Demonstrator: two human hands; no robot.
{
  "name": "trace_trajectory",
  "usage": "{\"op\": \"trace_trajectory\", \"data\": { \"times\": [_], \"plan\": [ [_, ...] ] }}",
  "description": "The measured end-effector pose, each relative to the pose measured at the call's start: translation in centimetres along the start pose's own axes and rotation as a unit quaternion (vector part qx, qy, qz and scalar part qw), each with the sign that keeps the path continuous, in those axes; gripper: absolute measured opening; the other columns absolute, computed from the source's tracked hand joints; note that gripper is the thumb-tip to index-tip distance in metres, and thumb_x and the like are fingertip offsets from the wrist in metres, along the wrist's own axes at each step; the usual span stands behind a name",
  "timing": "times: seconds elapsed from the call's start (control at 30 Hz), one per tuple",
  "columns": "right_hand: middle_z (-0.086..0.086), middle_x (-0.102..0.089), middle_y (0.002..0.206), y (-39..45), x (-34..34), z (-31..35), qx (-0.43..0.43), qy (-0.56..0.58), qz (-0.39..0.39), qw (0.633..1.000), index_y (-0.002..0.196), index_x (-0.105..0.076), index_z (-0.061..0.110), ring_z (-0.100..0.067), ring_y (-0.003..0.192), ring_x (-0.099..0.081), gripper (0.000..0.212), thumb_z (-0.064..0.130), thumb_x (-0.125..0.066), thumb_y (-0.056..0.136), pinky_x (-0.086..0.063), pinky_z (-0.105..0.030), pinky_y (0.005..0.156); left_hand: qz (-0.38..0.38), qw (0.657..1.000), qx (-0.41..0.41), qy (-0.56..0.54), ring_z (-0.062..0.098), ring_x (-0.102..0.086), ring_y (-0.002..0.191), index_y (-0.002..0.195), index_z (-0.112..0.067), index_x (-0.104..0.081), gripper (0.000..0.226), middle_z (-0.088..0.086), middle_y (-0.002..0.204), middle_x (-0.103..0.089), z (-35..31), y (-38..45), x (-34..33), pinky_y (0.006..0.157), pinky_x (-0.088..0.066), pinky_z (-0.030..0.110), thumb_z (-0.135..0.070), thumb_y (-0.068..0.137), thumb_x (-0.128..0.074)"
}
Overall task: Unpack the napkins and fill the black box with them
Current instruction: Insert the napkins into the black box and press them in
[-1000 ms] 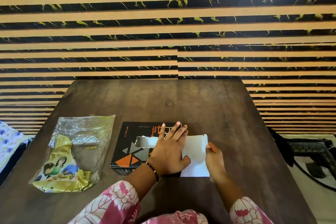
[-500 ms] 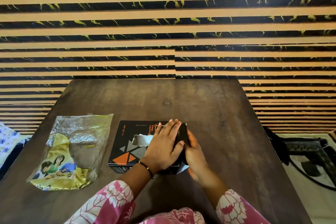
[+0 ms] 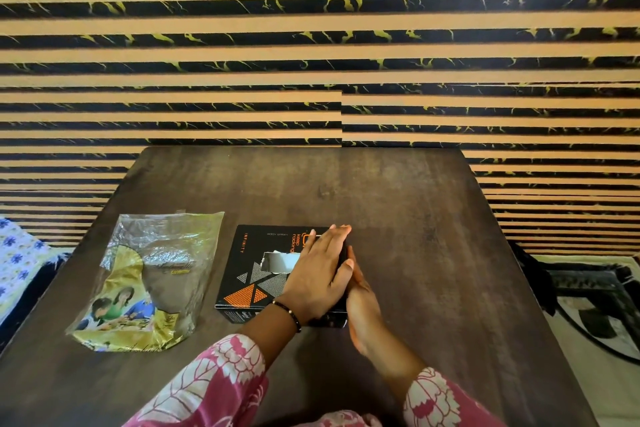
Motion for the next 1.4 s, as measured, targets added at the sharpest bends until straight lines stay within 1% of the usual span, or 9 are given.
{"op": "trace_trajectory", "data": {
  "times": [0.07, 0.17, 0.23, 0.33, 0.53, 0.7, 0.93, 1.23, 1.4],
  "plan": [
    [0.015, -0.060, 0.117, -0.3, 0.1, 0.3, 0.012, -0.007, -0.011, 1.000, 0.119, -0.048, 0.044, 0.004, 0.102, -0.057, 0.026, 0.039, -0.036, 0.096, -0.048, -0.014, 0.084, -0.014, 0.999, 0.008, -0.037, 0.005, -0.014, 0.140, 0.142, -0.017, -0.026, 0.062, 0.002, 0.149, -0.033, 0.0, -0.2, 0.7, 0.119, -0.004, 0.035, -0.043, 0.086, -0.021],
    [0.005, -0.017, 0.156, -0.7, 0.4, 0.7, 0.122, -0.174, -0.054, 0.976, 0.145, -0.017, 0.025, -0.008, 0.142, -0.017, 0.051, 0.028, -0.033, 0.097, -0.015, -0.030, 0.118, -0.048, 0.998, 0.027, -0.036, 0.002, -0.010, 0.140, 0.141, -0.018, -0.029, 0.059, 0.000, 0.151, -0.030, 0.6, -1.7, 2.9, 0.118, -0.004, 0.034, -0.043, 0.088, -0.021],
    [0.004, -0.008, 0.155, -1.2, -0.7, 0.7, 0.188, -0.338, -0.070, 0.920, 0.145, -0.016, 0.017, -0.010, 0.143, -0.007, 0.057, 0.038, -0.024, 0.093, -0.006, -0.031, 0.118, -0.066, 0.996, 0.037, 0.045, 0.005, -0.009, 0.141, 0.140, -0.019, -0.031, 0.057, -0.001, 0.151, -0.028, 1.9, -3.9, 4.5, 0.118, -0.002, 0.037, -0.043, 0.090, -0.021],
    [-0.006, -0.027, 0.152, -1.8, -2.5, 0.9, 0.230, -0.500, -0.099, 0.829, 0.142, -0.026, 0.011, -0.019, 0.141, -0.022, 0.060, 0.041, -0.024, 0.091, -0.014, -0.042, 0.113, -0.073, 0.979, 0.088, 0.171, 0.011, -0.008, 0.142, 0.140, -0.020, -0.029, 0.058, 0.000, 0.153, -0.026, 5.5, -7.5, 6.4, 0.117, -0.002, 0.043, -0.046, 0.090, -0.019],
    [-0.008, -0.042, 0.146, 1.3, -2.7, 2.1, 0.209, -0.570, -0.127, 0.784, 0.139, -0.034, 0.010, -0.020, 0.136, -0.034, 0.057, 0.038, -0.029, 0.089, -0.012, -0.037, 0.112, -0.053, 0.968, 0.137, 0.203, 0.013, -0.005, 0.141, 0.143, -0.016, -0.022, 0.065, 0.003, 0.155, -0.020, 9.8, -6.8, 7.1, 0.116, -0.008, 0.042, -0.048, 0.087, -0.022],
    [-0.009, -0.041, 0.146, 7.3, -2.7, 4.9, 0.203, -0.577, -0.113, 0.783, 0.140, -0.031, 0.010, -0.021, 0.137, -0.034, 0.059, 0.041, -0.009, 0.095, -0.022, -0.041, 0.114, -0.063, 0.972, 0.135, 0.183, 0.019, -0.015, 0.142, 0.142, -0.013, -0.027, 0.064, 0.005, 0.152, -0.027, 12.3, -0.9, 8.1, 0.116, -0.020, 0.047, -0.046, 0.087, -0.025],
    [-0.001, -0.013, 0.158, 17.1, -2.9, 9.4, 0.215, -0.570, -0.097, 0.787, 0.147, -0.009, 0.017, -0.013, 0.145, -0.004, 0.065, 0.045, -0.005, 0.088, 0.004, -0.033, 0.115, -0.068, 0.969, 0.132, 0.196, 0.025, -0.025, 0.140, 0.139, -0.011, -0.032, 0.064, 0.008, 0.148, -0.035, 16.8, 8.8, 9.7, 0.113, -0.024, 0.046, -0.046, 0.086, -0.025],
    [0.000, -0.012, 0.158, 25.8, -2.6, 12.8, 0.211, -0.571, -0.102, 0.787, 0.147, -0.009, 0.018, -0.014, 0.145, -0.004, 0.069, 0.049, -0.002, 0.085, 0.005, -0.033, 0.114, -0.079, 0.970, 0.118, 0.198, 0.026, -0.022, 0.140, 0.140, -0.010, -0.030, 0.068, 0.009, 0.149, -0.032, 20.2, 17.5, 11.0, 0.114, -0.018, 0.045, -0.046, 0.083, -0.020],
    [0.001, -0.006, 0.159, 28.4, -2.4, 14.0, 0.198, -0.568, -0.091, 0.793, 0.147, -0.005, 0.019, -0.012, 0.145, 0.001, 0.057, 0.042, -0.017, 0.096, 0.005, -0.033, 0.115, -0.085, 0.971, 0.110, 0.194, 0.028, -0.024, 0.139, 0.139, -0.009, -0.032, 0.068, 0.011, 0.148, -0.035, 21.2, 20.2, 11.3, 0.114, -0.023, 0.048, -0.046, 0.083, -0.021]
  ]
}}
Point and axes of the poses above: each hand's wrist, its own y-axis towards the middle knuckle, its own x-axis out of the back of the hand, z = x × y, the point moved 7 cm from there along y, towards the middle knuckle
